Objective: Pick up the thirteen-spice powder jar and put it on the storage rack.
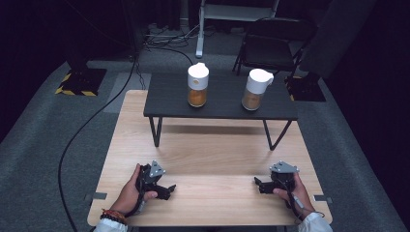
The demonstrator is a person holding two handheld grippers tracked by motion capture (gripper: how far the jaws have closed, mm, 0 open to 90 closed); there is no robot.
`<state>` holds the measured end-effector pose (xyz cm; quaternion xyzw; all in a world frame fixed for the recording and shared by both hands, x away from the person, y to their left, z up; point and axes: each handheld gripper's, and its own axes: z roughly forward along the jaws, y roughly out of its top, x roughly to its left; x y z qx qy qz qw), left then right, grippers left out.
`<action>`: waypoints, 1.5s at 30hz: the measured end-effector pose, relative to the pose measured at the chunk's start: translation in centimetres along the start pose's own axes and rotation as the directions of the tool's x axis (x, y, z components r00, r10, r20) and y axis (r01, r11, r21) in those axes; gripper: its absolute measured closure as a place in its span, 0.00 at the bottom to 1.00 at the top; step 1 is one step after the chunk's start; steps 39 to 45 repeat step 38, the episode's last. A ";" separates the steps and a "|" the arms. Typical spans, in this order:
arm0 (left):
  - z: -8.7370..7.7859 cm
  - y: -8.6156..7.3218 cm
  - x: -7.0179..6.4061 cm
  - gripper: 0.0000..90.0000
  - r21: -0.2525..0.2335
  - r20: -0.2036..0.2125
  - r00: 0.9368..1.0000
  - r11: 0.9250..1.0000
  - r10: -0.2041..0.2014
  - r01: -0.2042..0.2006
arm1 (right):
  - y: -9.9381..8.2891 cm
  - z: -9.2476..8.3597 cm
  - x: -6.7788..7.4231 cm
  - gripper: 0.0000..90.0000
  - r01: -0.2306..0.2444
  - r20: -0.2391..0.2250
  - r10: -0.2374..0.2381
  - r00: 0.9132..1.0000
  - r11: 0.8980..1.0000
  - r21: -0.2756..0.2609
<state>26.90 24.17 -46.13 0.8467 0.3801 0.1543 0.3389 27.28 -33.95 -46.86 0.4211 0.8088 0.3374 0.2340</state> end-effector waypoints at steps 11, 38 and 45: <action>0.0 0.0 0.0 0.00 0.001 0.000 1.000 1.000 0.002 -0.002 | 0.2 0.2 -1.8 0.00 -0.088 -0.021 0.089 0.996 0.996 0.031; 0.0 0.0 0.1 0.00 0.001 0.002 1.000 1.000 0.005 -0.005 | 0.0 0.1 -3.4 0.00 -0.064 -0.054 0.066 0.996 0.997 0.033; 0.0 0.0 0.1 0.00 0.001 0.002 1.000 1.000 0.005 -0.005 | 0.0 0.1 -3.4 0.00 -0.064 -0.054 0.066 0.996 0.997 0.033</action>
